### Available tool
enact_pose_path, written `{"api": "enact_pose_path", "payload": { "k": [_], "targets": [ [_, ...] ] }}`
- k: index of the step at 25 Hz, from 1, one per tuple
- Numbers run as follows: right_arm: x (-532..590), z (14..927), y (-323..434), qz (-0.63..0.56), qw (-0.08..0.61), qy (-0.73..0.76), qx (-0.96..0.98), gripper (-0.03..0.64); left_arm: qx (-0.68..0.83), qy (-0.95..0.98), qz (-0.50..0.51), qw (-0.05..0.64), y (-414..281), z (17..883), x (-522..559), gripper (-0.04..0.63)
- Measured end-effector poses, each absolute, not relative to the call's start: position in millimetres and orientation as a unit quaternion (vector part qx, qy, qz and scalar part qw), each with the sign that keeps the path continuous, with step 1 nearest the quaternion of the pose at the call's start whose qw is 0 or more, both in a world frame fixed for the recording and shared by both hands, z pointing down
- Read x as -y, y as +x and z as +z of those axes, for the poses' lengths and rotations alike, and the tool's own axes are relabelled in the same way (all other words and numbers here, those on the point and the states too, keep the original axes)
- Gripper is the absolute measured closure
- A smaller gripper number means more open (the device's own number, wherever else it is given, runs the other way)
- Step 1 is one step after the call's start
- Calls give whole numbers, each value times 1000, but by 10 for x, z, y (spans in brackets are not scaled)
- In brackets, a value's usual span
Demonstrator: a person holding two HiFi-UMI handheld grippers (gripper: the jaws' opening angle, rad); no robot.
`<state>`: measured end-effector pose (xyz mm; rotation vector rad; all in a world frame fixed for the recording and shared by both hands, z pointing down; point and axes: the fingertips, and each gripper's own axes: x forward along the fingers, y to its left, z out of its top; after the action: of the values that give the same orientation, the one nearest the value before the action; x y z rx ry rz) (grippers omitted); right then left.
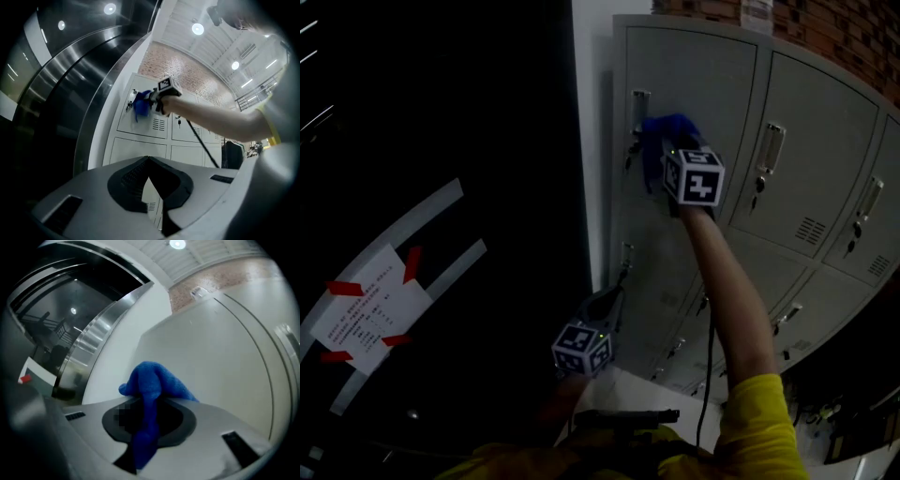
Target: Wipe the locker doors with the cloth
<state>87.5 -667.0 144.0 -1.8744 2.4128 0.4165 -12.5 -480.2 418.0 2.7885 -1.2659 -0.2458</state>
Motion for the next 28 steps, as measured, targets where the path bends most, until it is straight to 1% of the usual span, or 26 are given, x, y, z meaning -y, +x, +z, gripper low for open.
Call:
{"api": "enact_pose_path", "payload": {
  "k": [4, 6, 8, 10, 13, 16, 20, 22, 24, 26, 28],
  "targets": [
    [6746, 2763, 832, 99, -28, -605, -789, 546, 406, 910, -71, 35, -72, 4214, 4771, 603],
    [6783, 3085, 803, 93, -50, -609, -786, 546, 407, 910, -72, 37, -73, 4238, 4752, 603],
    [6816, 3159, 801, 81, -50, -610, -786, 548, 410, 908, -75, 41, -89, 4271, 4747, 603],
    [6795, 2919, 802, 84, -25, -604, -792, 548, 412, 907, -75, 45, -101, 4311, 4748, 603],
    [6669, 1905, 736, 134, 33, -587, -798, 548, 413, 906, -74, 48, -129, 4339, 4755, 603],
    [6579, 705, 489, 165, 56, -563, -808, 548, 422, 902, -82, 46, -233, 4278, 4731, 603],
    [6736, -358, 309, 161, 74, -562, -808, 548, 435, 897, -76, 28, -392, 4182, 4619, 603],
    [6850, -613, 311, 157, 70, -578, -798, 548, 444, 892, -72, 30, -493, 4242, 4633, 603],
    [6911, -677, 288, 166, 57, -591, -787, 548, 457, 886, -76, 31, -626, 4299, 4676, 603],
    [6923, -507, 178, 175, 41, -587, -789, 546, 467, 880, -83, 35, -725, 4312, 4717, 603],
    [6955, -73, 198, 171, 22, -586, -792, 546, 466, 880, -81, 38, -734, 4324, 4733, 603]
  ]
}}
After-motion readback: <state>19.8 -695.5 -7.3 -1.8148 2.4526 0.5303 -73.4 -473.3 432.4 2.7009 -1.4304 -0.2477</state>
